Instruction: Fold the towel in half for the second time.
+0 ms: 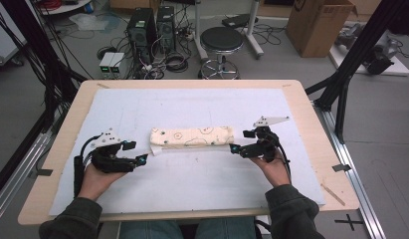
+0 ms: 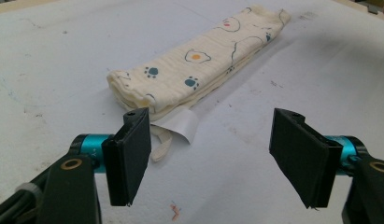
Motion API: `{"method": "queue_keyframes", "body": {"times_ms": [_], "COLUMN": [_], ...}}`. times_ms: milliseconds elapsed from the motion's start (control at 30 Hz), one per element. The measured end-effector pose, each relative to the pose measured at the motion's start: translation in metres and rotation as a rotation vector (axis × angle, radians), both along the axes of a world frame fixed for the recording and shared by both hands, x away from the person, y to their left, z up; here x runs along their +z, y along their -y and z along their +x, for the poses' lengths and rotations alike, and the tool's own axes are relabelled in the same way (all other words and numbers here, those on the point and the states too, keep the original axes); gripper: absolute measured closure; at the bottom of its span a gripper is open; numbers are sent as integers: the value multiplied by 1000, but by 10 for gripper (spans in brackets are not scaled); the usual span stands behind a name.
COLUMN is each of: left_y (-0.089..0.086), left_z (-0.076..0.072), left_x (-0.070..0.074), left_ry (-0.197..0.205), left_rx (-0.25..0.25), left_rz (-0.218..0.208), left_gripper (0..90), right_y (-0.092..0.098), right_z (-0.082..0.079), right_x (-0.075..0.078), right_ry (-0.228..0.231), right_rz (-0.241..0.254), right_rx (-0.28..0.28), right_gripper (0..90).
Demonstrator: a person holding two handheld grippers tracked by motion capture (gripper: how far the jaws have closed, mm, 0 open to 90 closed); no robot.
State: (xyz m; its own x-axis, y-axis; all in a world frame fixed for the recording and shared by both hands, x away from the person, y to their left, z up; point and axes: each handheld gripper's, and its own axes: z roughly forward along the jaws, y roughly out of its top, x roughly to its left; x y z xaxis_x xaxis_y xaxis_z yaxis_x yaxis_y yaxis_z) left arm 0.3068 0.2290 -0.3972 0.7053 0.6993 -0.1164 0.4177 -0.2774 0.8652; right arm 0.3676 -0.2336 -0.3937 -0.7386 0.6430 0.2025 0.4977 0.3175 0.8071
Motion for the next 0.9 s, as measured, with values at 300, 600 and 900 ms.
{"method": "queue_keyframes", "body": {"times_ms": [300, 600, 900], "left_y": [0, 0, -5], "left_z": [-6, -12, -18], "left_x": [-1, -3, -5], "left_ry": [6, 11, 12], "left_rx": [-5, -10, 4], "left_rz": [14, 16, 22], "left_gripper": [287, 279, 274], "right_y": [6, 12, 14], "right_z": [-6, -13, -21], "right_x": [-5, -10, -12], "right_ry": [-2, -12, -1], "right_rz": [-2, 0, -7], "right_rx": [-2, -9, -1], "right_gripper": [123, 123, 123]}}
